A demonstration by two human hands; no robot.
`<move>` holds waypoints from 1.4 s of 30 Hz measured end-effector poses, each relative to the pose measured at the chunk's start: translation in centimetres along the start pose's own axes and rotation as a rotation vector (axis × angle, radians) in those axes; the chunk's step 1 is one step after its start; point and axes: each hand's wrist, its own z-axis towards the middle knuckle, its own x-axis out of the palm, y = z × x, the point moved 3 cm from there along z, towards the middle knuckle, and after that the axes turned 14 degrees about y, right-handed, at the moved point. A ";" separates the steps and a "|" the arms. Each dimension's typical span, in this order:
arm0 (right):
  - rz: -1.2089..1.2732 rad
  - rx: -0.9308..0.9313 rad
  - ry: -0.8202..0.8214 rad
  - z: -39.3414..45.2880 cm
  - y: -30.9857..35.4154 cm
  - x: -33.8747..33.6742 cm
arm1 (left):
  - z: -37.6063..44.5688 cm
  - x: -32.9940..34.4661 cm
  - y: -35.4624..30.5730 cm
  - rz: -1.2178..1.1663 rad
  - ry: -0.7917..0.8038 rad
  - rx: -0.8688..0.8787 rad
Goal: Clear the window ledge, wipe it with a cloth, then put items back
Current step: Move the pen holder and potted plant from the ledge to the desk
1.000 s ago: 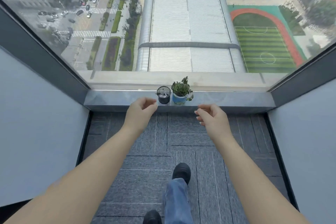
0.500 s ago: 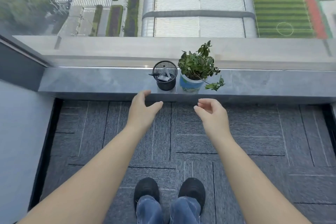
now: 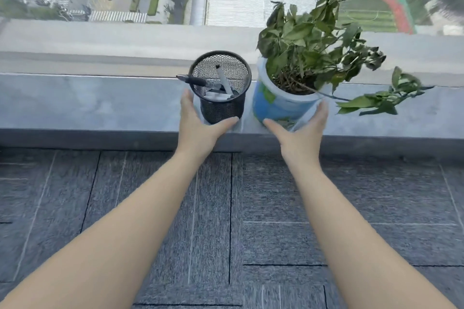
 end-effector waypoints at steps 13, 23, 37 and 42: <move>0.007 -0.188 -0.108 3.0 0.0 0.3 | 3.6 -0.3 0.0 0.011 0.006 0.053; 0.035 -0.170 -0.117 1.4 0.9 0.4 | 0.9 -2.0 -1.7 0.054 -0.046 0.055; 0.056 -0.173 0.064 -17.1 28.7 -5.9 | -18.7 -11.9 -29.0 0.000 -0.083 -0.027; 0.086 -0.259 0.135 -22.6 40.0 -7.7 | -25.6 -16.2 -39.5 0.027 -0.133 0.007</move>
